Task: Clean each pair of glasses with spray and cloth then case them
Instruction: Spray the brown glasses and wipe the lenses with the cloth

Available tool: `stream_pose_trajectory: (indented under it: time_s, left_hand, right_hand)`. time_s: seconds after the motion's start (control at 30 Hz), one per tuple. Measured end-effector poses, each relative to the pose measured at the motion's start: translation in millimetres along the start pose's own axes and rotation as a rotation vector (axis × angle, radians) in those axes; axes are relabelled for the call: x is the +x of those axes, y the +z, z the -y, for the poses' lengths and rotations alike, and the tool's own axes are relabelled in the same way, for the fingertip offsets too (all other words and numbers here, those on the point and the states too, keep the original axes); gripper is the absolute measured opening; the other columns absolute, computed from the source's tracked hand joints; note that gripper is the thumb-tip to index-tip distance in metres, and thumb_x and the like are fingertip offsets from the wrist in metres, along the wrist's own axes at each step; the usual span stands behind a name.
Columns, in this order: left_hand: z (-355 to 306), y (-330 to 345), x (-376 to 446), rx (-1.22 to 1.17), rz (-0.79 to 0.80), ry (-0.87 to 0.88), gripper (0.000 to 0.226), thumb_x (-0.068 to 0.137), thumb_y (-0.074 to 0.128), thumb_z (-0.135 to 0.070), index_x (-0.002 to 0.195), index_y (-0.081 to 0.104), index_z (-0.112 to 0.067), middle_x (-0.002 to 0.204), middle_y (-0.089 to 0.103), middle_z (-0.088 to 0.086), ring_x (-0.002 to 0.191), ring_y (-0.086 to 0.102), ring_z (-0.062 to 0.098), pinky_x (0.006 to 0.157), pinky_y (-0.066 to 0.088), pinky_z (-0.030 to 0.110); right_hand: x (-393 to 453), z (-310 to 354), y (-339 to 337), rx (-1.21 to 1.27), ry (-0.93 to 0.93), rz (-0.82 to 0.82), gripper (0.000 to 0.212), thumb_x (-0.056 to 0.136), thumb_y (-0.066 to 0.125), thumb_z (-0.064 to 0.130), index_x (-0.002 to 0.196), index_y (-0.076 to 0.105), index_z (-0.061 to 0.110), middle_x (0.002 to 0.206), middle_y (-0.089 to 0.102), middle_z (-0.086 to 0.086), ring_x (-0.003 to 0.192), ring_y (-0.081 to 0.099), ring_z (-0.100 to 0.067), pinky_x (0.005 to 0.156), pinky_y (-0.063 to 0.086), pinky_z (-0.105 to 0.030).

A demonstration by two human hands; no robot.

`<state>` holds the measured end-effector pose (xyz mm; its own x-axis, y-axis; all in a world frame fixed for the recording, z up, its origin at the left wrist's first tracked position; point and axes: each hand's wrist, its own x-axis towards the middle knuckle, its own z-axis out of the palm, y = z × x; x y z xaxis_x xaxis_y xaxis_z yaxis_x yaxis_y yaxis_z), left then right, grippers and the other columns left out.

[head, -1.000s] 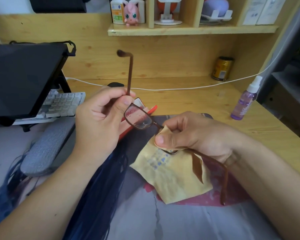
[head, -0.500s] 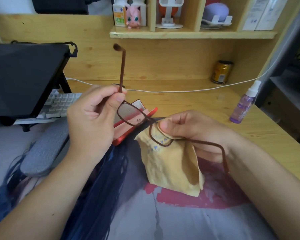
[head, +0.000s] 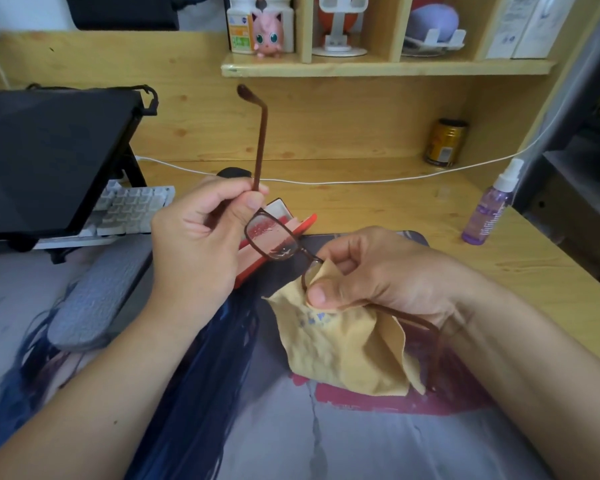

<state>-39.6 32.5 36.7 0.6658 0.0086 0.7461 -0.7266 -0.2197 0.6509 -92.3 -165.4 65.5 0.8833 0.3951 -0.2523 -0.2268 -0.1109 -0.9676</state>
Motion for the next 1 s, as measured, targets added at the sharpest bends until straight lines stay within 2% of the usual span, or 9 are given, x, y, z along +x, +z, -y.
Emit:
stream_pose_trajectory:
  time_s: [0.2, 0.3, 0.37, 0.47, 0.57, 0.73, 0.8, 0.9, 1.0]
  left_hand:
    - [-10, 9, -3, -0.057, 0.010, -0.039, 0.017, 0.096, 0.064, 0.001, 0.104, 0.069, -0.014, 0.096, 0.068, 0.002, 0.089, 0.066, -0.005, 0.080, 0.049, 0.011]
    - [-5, 3, 0, -0.020, -0.008, -0.013, 0.017, 0.096, 0.066, -0.006, 0.100, 0.070, -0.022, 0.097, 0.070, -0.004, 0.091, 0.068, 0.001, 0.083, 0.051, 0.018]
    - [-2, -2, 1, 0.010, -0.025, 0.004, 0.010, 0.096, 0.067, -0.011, 0.101, 0.071, -0.019, 0.098, 0.071, -0.007, 0.093, 0.069, 0.005, 0.086, 0.052, 0.024]
    - [-2, -5, 2, 0.031, -0.075, 0.025, 0.007, 0.097, 0.067, -0.013, 0.102, 0.071, -0.015, 0.098, 0.071, -0.007, 0.093, 0.069, 0.007, 0.086, 0.053, 0.027]
    - [-3, -5, 2, 0.047, -0.068, 0.046, 0.008, 0.097, 0.066, -0.011, 0.101, 0.071, -0.016, 0.097, 0.070, -0.008, 0.093, 0.067, 0.005, 0.087, 0.052, 0.028]
    - [-7, 3, -1, 0.076, -0.004, 0.094, 0.016, 0.094, 0.067, -0.003, 0.098, 0.070, -0.018, 0.096, 0.069, -0.011, 0.092, 0.065, -0.002, 0.085, 0.049, 0.019]
    - [-7, 6, -1, 0.059, -0.005, 0.071, 0.017, 0.094, 0.067, -0.002, 0.097, 0.070, -0.018, 0.095, 0.069, -0.010, 0.091, 0.065, -0.003, 0.085, 0.049, 0.017]
    - [-7, 9, -3, 0.002, 0.002, 0.010, 0.016, 0.095, 0.065, 0.000, 0.097, 0.070, -0.015, 0.095, 0.070, -0.003, 0.089, 0.065, -0.002, 0.081, 0.048, 0.012]
    - [-9, 10, -3, 0.004, 0.007, 0.017, 0.017, 0.096, 0.066, -0.003, 0.097, 0.069, -0.019, 0.096, 0.069, -0.006, 0.091, 0.066, -0.001, 0.084, 0.048, 0.015]
  right_hand:
    - [3, -5, 0, 0.150, -0.055, -0.135, 0.014, 0.080, 0.072, -0.004, 0.093, 0.067, -0.001, 0.072, 0.070, -0.009, 0.057, 0.067, -0.013, 0.052, 0.053, -0.020]
    - [8, -6, -3, 0.227, -0.124, -0.176, 0.012, 0.078, 0.072, 0.008, 0.088, 0.072, 0.003, 0.074, 0.073, -0.008, 0.061, 0.069, -0.013, 0.055, 0.054, -0.020]
    - [10, -5, -5, 0.263, -0.146, -0.175, 0.016, 0.072, 0.073, 0.010, 0.087, 0.074, 0.005, 0.076, 0.074, -0.008, 0.063, 0.070, -0.014, 0.059, 0.056, -0.022]
    - [9, -5, -11, 0.251, -0.138, -0.109, 0.024, 0.070, 0.073, 0.001, 0.094, 0.072, 0.004, 0.077, 0.074, -0.009, 0.063, 0.070, -0.015, 0.060, 0.057, -0.023]
    - [4, 1, -15, 0.096, -0.044, 0.004, 0.037, 0.074, 0.070, -0.011, 0.108, 0.067, 0.002, 0.080, 0.073, -0.006, 0.066, 0.070, -0.014, 0.060, 0.056, -0.023]
    - [0, 7, -8, -0.148, 0.027, 0.174, 0.051, 0.080, 0.068, -0.018, 0.123, 0.064, 0.008, 0.087, 0.070, -0.006, 0.073, 0.066, -0.011, 0.061, 0.055, -0.020]
    - [4, 5, -4, -0.140, -0.042, 0.147, 0.053, 0.079, 0.071, -0.017, 0.123, 0.066, 0.011, 0.091, 0.063, -0.015, 0.074, 0.061, -0.016, 0.061, 0.053, -0.020]
    - [8, 3, -2, -0.029, -0.120, 0.049, 0.050, 0.077, 0.073, -0.017, 0.117, 0.070, 0.012, 0.091, 0.055, -0.017, 0.070, 0.054, -0.025, 0.055, 0.053, -0.020]
    - [8, 3, -8, 0.041, -0.122, -0.079, 0.049, 0.074, 0.074, -0.013, 0.117, 0.069, 0.009, 0.079, 0.065, -0.008, 0.063, 0.062, -0.013, 0.054, 0.053, -0.019]
